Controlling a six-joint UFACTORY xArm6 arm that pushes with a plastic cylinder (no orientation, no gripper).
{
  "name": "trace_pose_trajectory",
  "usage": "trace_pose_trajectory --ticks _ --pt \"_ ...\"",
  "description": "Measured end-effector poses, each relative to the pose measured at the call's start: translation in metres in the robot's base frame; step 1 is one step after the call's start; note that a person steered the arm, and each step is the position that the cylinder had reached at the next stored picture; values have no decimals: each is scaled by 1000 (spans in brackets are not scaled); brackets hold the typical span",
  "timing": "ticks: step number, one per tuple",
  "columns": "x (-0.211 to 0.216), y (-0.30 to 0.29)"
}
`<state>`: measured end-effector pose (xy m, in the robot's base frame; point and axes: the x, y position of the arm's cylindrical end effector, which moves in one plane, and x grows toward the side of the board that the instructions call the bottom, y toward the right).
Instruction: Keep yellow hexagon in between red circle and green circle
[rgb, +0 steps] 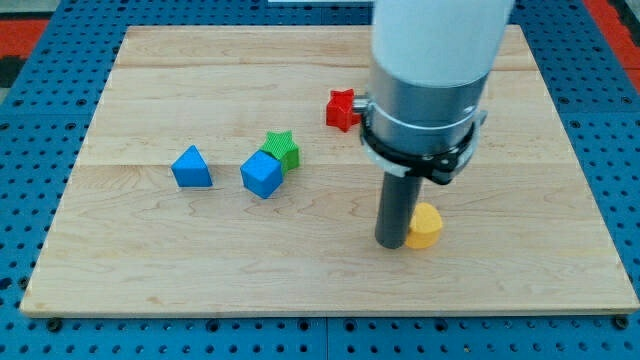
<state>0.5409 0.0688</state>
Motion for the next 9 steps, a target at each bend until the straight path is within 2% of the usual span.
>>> trace_pose_trajectory --ticks 1,4,5,8,9 --pt "-9 -20" --pt "-18 69" --pt "-11 77" --pt "-123 -63" --pt "-146 -110"
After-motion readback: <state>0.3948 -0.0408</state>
